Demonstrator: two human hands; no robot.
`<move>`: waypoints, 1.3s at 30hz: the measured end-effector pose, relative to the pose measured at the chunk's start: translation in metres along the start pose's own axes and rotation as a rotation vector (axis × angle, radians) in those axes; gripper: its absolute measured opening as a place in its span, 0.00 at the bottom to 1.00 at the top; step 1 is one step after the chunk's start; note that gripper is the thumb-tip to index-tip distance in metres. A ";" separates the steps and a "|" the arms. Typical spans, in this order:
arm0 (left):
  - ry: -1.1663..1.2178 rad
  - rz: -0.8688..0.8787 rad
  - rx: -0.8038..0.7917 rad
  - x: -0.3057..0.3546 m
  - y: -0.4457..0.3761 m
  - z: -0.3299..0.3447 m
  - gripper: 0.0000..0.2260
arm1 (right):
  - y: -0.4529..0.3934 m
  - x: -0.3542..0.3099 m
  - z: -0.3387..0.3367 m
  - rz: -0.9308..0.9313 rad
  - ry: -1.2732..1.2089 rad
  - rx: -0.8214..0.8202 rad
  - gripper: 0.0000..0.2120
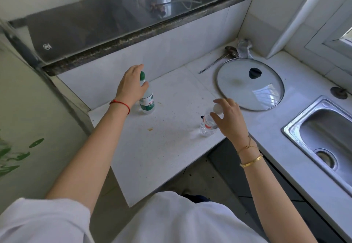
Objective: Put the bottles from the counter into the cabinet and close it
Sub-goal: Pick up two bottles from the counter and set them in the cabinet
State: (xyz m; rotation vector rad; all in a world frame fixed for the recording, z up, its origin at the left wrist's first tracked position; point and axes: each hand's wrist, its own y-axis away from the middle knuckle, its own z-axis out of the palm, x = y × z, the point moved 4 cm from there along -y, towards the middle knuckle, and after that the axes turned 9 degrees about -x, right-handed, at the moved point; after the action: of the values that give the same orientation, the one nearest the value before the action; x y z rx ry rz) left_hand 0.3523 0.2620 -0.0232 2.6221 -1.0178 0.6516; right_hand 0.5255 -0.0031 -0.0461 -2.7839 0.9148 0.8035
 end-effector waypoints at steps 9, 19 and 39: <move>-0.036 -0.066 0.017 -0.005 -0.017 0.009 0.18 | -0.005 0.001 0.000 0.018 -0.094 0.033 0.12; 0.014 0.085 0.110 0.033 0.032 0.012 0.15 | 0.012 0.003 -0.027 0.038 -0.183 0.143 0.13; 0.171 0.926 -0.320 0.098 0.192 0.022 0.17 | 0.288 -0.094 0.007 0.513 -0.218 0.701 0.11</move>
State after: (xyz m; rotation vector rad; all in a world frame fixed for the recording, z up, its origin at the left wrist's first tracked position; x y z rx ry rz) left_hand 0.2916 0.0588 0.0192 1.6927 -2.0675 0.7724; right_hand 0.2917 -0.1867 0.0152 -1.8505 1.5277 0.6444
